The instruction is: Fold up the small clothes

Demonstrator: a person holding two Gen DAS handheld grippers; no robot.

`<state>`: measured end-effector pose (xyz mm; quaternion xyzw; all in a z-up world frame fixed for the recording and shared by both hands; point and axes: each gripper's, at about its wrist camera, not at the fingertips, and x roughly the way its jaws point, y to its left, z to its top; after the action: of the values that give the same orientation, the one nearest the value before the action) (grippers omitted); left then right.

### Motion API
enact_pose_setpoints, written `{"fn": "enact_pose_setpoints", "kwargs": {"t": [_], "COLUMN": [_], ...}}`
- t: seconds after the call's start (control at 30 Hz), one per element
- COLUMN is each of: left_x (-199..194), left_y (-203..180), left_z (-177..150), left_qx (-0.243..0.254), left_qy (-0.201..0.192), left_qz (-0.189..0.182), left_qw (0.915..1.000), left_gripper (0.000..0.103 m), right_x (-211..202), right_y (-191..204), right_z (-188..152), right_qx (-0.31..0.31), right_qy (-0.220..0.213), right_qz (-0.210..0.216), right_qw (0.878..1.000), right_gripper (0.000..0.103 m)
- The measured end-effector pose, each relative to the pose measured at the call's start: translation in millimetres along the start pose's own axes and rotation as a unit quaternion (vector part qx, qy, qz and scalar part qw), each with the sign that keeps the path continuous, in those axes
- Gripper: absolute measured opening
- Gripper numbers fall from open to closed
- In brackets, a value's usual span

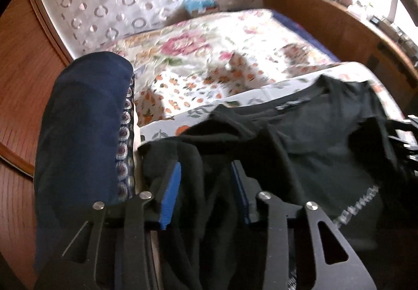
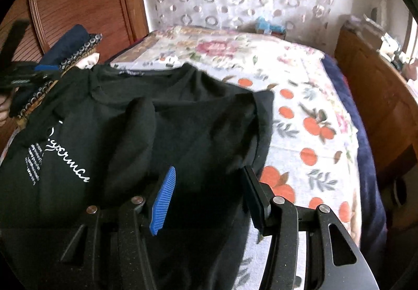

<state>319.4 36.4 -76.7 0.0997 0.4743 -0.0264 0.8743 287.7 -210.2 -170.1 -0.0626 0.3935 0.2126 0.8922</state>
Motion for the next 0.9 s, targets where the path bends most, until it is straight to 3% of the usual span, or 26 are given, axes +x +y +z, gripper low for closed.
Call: {"fn": "enact_pose_setpoints", "kwargs": {"t": [0.17,0.33,0.37,0.4,0.43,0.5,0.7,0.9], "left_x": [28,42,43,43,42,33,-23,-82], "left_y": [1,-3,-3,-3,-1,0,19,47], "left_z": [8,7,7,8,10,10,12,4], "left_qx": [0.023,0.043,0.046,0.047,0.047,0.050,0.023,-0.021], "left_qy": [0.049,0.077,0.075,0.075,0.077,0.063,-0.017,-0.092], "left_qz": [0.041,0.053,0.053,0.054,0.056,0.053,0.053,0.027], "left_qw": [0.9977,0.9947,0.9947,0.9947,0.9943,0.9953,0.9982,0.9952], "left_gripper": [0.037,0.037,0.035,0.020,0.012,0.005,0.004,0.004], "right_x": [1,2,1,1,1,1,2,1], "right_y": [0,-9,-9,-9,-9,-9,-6,-9], "right_z": [2,0,-1,-1,-1,-2,-1,2], "right_qx": [-0.003,0.008,0.009,0.010,0.010,0.012,0.010,0.004], "right_qy": [-0.001,-0.005,-0.006,-0.006,-0.006,-0.007,-0.006,-0.006], "right_qz": [0.014,0.029,0.029,0.029,0.030,0.031,0.027,0.004], "right_qw": [1.000,1.000,1.000,1.000,0.999,0.999,1.000,1.000], "right_gripper": [0.054,0.054,0.054,0.054,0.054,0.054,0.054,0.054]}}
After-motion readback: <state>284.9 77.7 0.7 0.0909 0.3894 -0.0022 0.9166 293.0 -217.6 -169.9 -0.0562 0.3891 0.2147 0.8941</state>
